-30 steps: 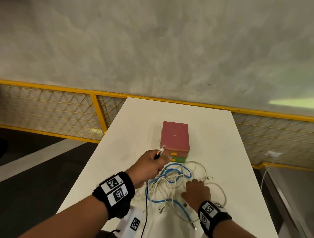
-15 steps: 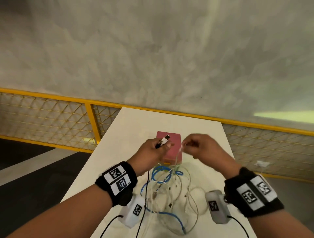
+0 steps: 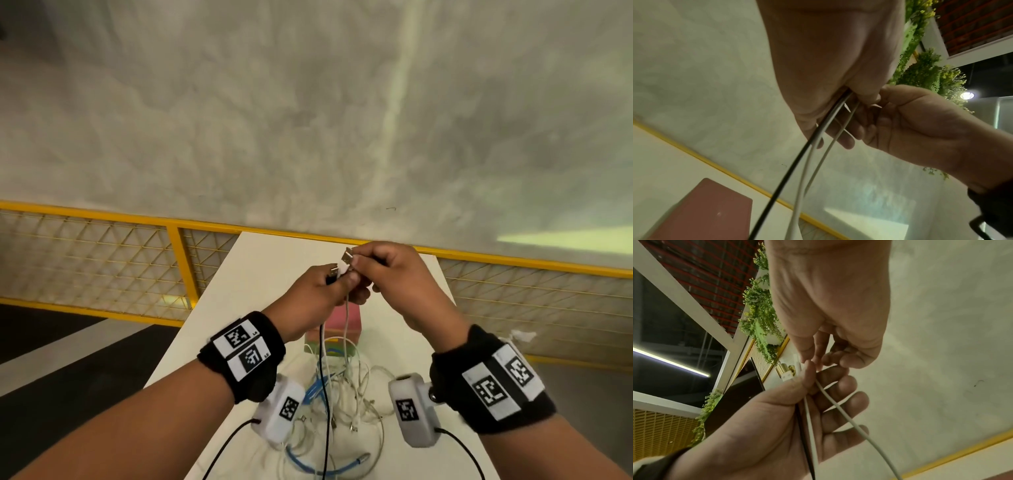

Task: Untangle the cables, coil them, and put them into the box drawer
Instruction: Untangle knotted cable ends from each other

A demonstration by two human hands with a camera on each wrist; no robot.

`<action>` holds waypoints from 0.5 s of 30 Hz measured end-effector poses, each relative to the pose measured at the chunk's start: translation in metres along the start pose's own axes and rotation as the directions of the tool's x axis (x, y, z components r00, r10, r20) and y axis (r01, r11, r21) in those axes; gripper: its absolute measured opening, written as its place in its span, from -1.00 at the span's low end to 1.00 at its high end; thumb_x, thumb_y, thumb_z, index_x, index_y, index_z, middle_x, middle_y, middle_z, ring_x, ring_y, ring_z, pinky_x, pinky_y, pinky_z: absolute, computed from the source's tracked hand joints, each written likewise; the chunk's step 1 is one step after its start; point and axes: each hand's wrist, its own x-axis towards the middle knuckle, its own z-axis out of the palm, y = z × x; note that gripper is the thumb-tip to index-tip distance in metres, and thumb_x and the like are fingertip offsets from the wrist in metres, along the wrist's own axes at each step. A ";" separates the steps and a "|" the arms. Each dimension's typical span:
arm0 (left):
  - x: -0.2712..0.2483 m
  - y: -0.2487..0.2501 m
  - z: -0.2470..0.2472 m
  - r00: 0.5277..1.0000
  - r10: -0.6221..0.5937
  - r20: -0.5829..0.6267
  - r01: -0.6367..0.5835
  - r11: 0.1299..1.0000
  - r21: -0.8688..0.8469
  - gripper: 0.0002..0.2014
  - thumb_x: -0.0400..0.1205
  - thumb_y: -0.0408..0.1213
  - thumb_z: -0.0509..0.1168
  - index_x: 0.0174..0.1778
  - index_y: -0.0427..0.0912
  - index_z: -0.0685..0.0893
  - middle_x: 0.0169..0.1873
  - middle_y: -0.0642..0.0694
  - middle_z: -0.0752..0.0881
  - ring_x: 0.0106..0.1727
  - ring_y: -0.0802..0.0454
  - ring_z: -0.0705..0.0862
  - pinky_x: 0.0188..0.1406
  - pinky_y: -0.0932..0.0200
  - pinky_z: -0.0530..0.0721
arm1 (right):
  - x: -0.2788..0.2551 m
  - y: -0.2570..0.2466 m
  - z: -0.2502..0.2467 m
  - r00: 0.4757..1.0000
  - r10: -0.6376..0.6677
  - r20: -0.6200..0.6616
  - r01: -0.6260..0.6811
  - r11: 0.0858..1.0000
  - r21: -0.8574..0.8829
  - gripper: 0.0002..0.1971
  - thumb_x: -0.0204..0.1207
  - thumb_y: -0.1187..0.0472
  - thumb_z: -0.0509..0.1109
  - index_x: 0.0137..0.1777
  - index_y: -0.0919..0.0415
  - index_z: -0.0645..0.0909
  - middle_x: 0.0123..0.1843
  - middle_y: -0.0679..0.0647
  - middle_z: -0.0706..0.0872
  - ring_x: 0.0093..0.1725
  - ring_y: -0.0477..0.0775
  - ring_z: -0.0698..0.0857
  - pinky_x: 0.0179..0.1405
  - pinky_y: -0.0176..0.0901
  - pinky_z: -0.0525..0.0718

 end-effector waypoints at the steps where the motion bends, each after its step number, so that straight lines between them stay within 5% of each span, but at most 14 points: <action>1: -0.001 -0.002 -0.001 1.000 -0.001 -0.021 0.001 0.999 -0.035 -0.73 0.78 -0.22 0.16 0.00 -0.20 0.76 -0.14 -0.14 0.82 -0.05 -0.01 0.81 0.16 0.00 0.73 | -0.002 0.006 0.002 0.998 0.025 -0.058 -0.024 0.999 0.027 -0.88 0.58 0.30 0.39 -0.16 0.26 0.72 -0.38 0.13 0.69 -0.49 -0.05 0.60 -0.54 -0.37 0.52; 3: -0.001 -0.003 -0.004 0.995 -0.026 -0.101 0.013 0.991 -0.131 -0.71 0.79 -0.23 0.16 0.03 -0.34 0.73 -0.16 -0.22 0.81 -0.08 -0.08 0.82 0.17 -0.01 0.76 | -0.010 0.032 0.008 0.965 0.211 -0.157 -0.187 0.970 0.153 -0.77 0.61 0.14 0.37 -0.25 0.21 0.67 -0.41 0.07 0.63 -0.45 -0.01 0.54 -0.52 -0.23 0.47; 4: -0.002 -0.003 -0.005 0.988 -0.047 -0.146 0.019 0.982 -0.186 -0.71 0.79 -0.25 0.16 0.00 -0.36 0.72 -0.20 -0.23 0.80 -0.14 -0.09 0.82 0.11 0.03 0.78 | -0.016 0.048 0.015 0.927 0.358 -0.110 -0.324 0.914 0.245 -0.70 0.63 0.05 0.32 -0.26 0.20 0.66 -0.41 0.07 0.62 -0.46 0.00 0.51 -0.52 -0.19 0.42; 6: -0.004 0.000 -0.006 0.977 -0.084 -0.197 0.030 0.965 -0.262 -0.73 0.78 -0.26 0.17 -0.06 -0.35 0.69 -0.31 -0.20 0.77 -0.29 -0.08 0.80 -0.07 0.09 0.82 | -0.032 0.078 0.035 0.786 0.597 0.161 -0.611 0.709 0.352 -0.55 0.65 -0.15 0.22 -0.23 0.19 0.69 -0.36 0.11 0.67 -0.48 0.00 0.54 -0.52 -0.21 0.38; 8: -0.009 -0.001 -0.004 0.974 -0.113 -0.198 0.066 0.971 -0.229 -0.70 0.77 -0.19 0.20 -0.15 -0.33 0.66 -0.47 -0.14 0.66 -0.49 -0.05 0.68 -0.37 0.09 0.76 | -0.040 0.095 0.053 0.668 0.649 0.364 -0.739 0.522 0.426 -0.46 0.61 -0.26 0.18 -0.12 0.21 0.72 -0.30 0.12 0.74 -0.38 0.03 0.62 -0.43 -0.18 0.45; 12: -0.030 -0.020 0.003 0.948 -0.278 -0.154 0.245 0.948 -0.202 -0.63 0.76 -0.13 0.21 -0.37 -0.18 0.49 -0.69 0.05 0.42 -0.71 0.13 0.35 -0.66 0.24 0.30 | -0.019 0.096 0.058 0.687 0.612 0.391 -0.657 0.293 0.695 -0.58 0.65 -0.08 0.20 -0.16 0.28 0.65 -0.32 0.20 0.76 -0.29 0.15 0.71 -0.17 0.00 0.60; 15: -0.052 -0.038 -0.003 0.869 -0.495 -0.013 0.469 0.831 -0.298 -0.62 0.74 -0.09 0.25 -0.40 -0.10 0.43 -0.64 0.05 0.27 -0.67 0.14 0.18 -0.67 0.31 0.15 | 0.001 0.100 0.042 0.697 0.650 0.302 -0.598 0.294 0.746 -0.72 0.63 0.15 0.20 -0.21 0.30 0.58 -0.34 0.20 0.76 -0.26 0.19 0.76 -0.06 0.06 0.65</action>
